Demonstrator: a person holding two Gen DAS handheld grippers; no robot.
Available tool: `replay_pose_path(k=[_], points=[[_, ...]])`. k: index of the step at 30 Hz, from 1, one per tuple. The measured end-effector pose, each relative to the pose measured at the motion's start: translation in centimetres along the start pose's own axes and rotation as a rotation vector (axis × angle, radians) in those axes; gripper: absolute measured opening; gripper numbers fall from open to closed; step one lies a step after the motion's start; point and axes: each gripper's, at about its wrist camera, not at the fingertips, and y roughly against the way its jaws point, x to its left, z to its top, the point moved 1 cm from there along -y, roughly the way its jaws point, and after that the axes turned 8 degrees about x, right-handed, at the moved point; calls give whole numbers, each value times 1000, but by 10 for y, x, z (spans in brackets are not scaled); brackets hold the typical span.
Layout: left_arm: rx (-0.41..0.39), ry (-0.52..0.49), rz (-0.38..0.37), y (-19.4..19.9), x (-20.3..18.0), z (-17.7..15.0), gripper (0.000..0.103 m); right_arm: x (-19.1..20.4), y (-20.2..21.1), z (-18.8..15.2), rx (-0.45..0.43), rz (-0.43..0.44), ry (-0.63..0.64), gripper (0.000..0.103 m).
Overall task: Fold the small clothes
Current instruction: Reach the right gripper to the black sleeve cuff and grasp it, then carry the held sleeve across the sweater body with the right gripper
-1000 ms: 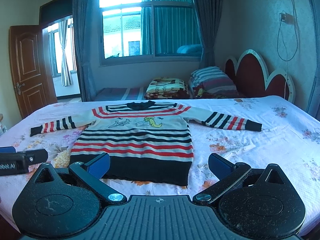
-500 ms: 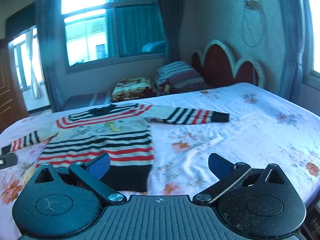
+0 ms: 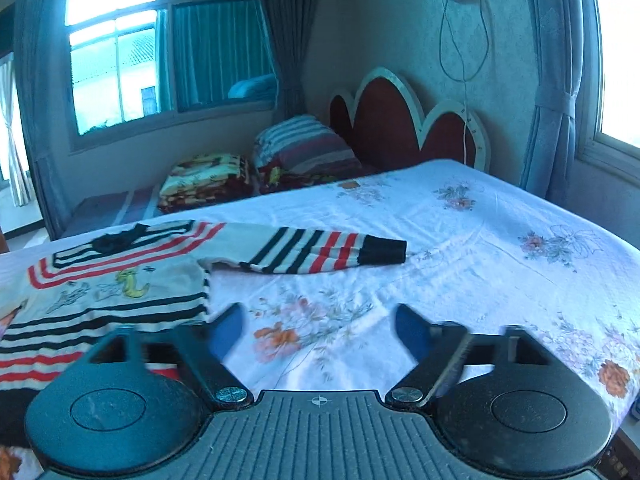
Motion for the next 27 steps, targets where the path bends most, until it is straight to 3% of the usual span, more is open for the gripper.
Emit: replay_pose_path(k=[5,7,8,9,13,19,25,27], points=[[2,-62,75,-52,-8,24,80,-24,-62,30,14,27,-70,73],[-1,-74,93,-74,-11,35,74,-37,-93,44,25,45,-124,63],[-10,-75,98,-83,-12,40,74,-44,-108,50,41,58,-157,48],[-20,-73,103,-93,-13,44,76,-52,-125,55,62,71,-197,43],[3,-69,114,-134,-16,56,88,-89,-194,69,104,108,-377,43],[85,-72,124,-177,-17,55,92,-122,-267,63,157,130,-536,43],[138,-89,143,-198,-15,51,92,-158,-299,52,129,187,-767,43],[145,-82,151,-202,-13,52,92,-162,-302,54,115,195,-787,42]])
